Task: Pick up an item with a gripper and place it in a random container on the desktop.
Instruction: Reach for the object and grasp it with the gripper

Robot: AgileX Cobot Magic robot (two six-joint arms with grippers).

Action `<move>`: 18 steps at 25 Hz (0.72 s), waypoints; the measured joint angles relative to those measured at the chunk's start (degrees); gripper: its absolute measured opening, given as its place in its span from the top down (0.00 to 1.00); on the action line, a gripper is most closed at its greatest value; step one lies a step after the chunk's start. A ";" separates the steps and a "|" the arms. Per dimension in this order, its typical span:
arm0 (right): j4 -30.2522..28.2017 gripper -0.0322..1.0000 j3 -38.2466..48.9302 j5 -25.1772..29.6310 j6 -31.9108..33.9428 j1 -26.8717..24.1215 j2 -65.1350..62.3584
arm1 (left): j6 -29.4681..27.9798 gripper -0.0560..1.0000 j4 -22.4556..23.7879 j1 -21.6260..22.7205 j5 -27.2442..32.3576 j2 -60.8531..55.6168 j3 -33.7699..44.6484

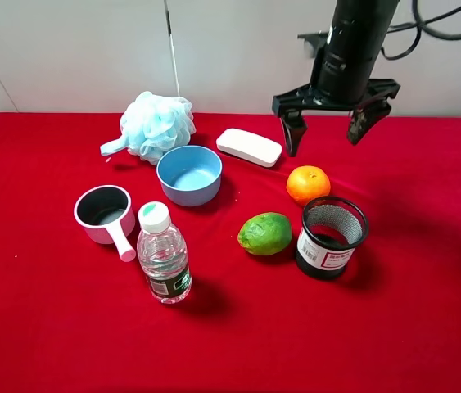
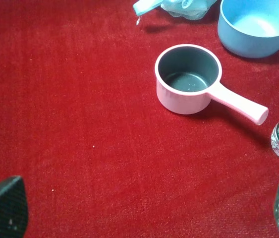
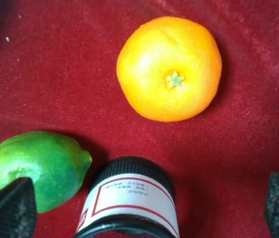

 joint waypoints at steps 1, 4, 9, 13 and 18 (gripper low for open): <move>0.00 0.30 0.00 -0.31 0.00 0.00 0.50 | 0.00 0.01 0.00 0.00 0.00 0.00 0.00; 0.00 0.30 0.00 -1.51 0.00 0.00 2.27 | 0.00 0.01 0.00 0.00 0.00 0.00 0.00; 0.13 0.30 0.00 -3.96 -0.92 0.00 5.34 | 0.00 0.01 0.00 0.00 0.00 0.00 0.00; 0.21 0.30 0.00 -5.59 -1.16 0.00 7.13 | 0.00 0.01 0.00 0.00 0.00 0.00 0.00; 0.10 0.30 0.00 -6.93 -1.29 0.00 8.96 | 0.00 0.01 0.00 0.00 0.00 0.00 0.00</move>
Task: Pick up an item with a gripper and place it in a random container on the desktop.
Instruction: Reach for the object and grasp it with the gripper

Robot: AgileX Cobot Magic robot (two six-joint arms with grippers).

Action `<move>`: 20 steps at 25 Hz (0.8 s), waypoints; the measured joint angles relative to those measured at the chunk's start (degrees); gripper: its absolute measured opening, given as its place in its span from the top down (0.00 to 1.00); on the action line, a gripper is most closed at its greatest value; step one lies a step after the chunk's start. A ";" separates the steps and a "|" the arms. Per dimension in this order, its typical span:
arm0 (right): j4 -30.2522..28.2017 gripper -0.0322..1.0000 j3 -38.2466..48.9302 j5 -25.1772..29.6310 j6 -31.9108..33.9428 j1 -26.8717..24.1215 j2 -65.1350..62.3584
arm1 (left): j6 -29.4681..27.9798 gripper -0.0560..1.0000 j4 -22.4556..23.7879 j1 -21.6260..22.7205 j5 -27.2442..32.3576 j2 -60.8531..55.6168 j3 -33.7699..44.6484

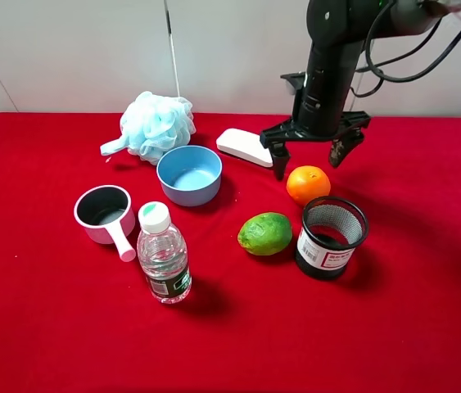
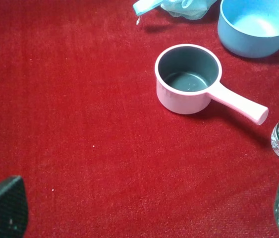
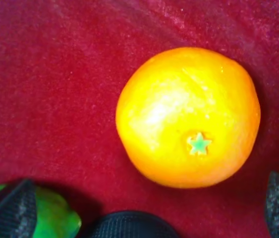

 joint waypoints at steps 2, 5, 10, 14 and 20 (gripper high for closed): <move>-0.08 0.30 0.00 -0.52 -0.04 0.00 0.84 | 0.00 0.01 0.00 0.00 0.00 0.00 0.00; -0.21 0.30 0.00 -1.26 -0.29 0.00 1.86 | 0.00 0.01 0.00 0.00 0.00 0.00 0.00; -1.89 0.30 0.00 -1.78 -0.49 0.00 2.94 | 0.00 0.01 0.00 0.00 0.00 0.00 0.00; -2.07 0.30 0.00 -2.45 -1.45 0.00 4.45 | 0.00 0.01 0.00 0.00 0.00 0.00 0.00; -2.86 0.30 -0.05 -4.03 -1.64 0.00 5.66 | 0.00 0.01 0.00 0.00 0.00 0.00 0.00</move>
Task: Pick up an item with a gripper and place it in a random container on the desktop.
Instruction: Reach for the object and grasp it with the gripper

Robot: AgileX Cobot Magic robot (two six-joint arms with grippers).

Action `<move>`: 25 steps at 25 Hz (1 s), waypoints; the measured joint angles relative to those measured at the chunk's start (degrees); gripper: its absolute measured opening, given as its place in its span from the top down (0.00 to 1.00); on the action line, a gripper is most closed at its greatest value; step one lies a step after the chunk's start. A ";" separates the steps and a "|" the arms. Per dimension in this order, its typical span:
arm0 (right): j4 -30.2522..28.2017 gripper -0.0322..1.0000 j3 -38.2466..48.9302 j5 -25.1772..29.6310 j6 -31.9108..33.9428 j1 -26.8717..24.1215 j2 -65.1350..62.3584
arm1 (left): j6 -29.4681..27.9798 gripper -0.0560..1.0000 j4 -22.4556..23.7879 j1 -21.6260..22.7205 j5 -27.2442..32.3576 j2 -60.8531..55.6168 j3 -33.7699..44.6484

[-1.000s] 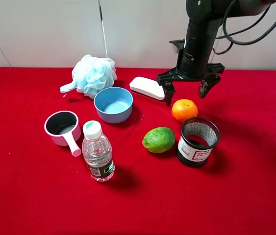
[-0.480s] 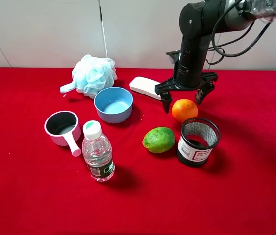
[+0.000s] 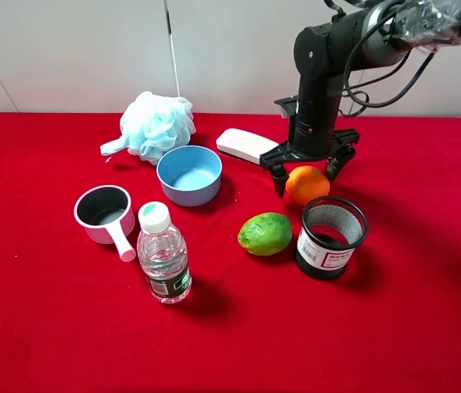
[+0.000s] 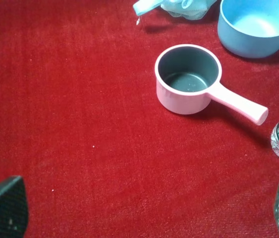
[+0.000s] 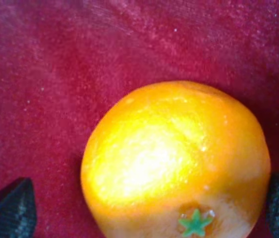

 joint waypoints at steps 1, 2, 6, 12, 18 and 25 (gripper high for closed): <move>-0.07 0.30 0.00 -0.67 -0.07 0.00 0.08 | 0.00 0.01 0.00 0.00 0.00 0.00 0.00; -0.12 0.30 0.00 -1.20 -0.11 0.00 0.08 | 0.00 0.01 0.00 0.00 0.00 0.00 0.00; -0.33 0.30 0.00 -2.59 -0.11 -0.19 0.08 | 0.00 0.01 0.00 0.00 0.00 0.00 0.00; -0.53 0.30 0.00 -3.41 -0.36 -1.61 0.36 | 0.00 0.01 0.00 0.00 0.00 0.00 0.00; 0.44 0.30 0.00 -3.41 -2.96 -2.94 0.43 | 0.00 0.01 0.00 0.00 0.00 0.00 0.00; 3.22 0.30 0.00 -3.14 -5.62 -3.96 1.29 | 0.00 0.01 0.00 0.00 0.00 0.00 0.00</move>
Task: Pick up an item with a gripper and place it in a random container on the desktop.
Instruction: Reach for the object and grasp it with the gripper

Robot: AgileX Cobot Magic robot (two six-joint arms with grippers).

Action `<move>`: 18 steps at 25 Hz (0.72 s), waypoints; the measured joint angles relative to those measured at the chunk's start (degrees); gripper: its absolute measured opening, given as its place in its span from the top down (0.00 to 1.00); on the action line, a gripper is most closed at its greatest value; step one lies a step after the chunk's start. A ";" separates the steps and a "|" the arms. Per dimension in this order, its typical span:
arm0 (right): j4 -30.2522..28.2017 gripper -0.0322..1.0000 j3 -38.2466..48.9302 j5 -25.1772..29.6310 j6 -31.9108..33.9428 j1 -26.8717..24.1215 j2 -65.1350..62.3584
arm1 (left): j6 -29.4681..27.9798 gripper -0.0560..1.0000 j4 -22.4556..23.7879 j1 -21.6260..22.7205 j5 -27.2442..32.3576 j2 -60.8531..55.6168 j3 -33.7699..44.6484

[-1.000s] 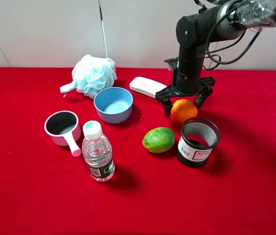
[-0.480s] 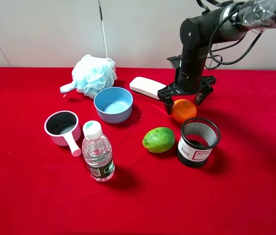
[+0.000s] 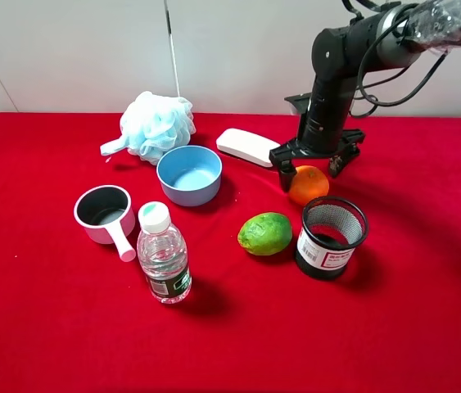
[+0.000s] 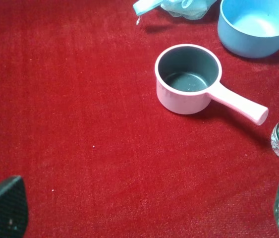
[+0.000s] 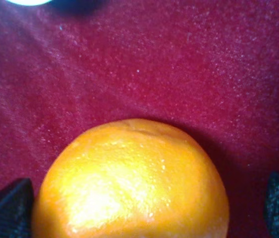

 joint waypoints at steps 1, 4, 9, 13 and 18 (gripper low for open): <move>0.16 0.30 0.00 0.28 -0.27 0.00 0.45 | 0.00 0.01 0.00 0.00 0.00 0.00 0.00; 0.50 0.30 0.00 0.83 -0.83 0.00 0.90 | 0.00 0.01 0.00 0.00 0.00 0.00 0.00; 0.81 0.30 0.00 1.28 -1.41 0.00 0.96 | 0.00 0.01 0.00 0.00 0.00 0.00 0.00; 0.94 0.35 0.00 2.60 -1.57 0.00 0.96 | 0.00 0.01 0.00 0.00 0.00 0.00 0.00; 1.21 0.43 0.00 3.00 -1.57 0.00 0.96 | 0.00 0.01 0.00 0.00 0.00 0.00 0.00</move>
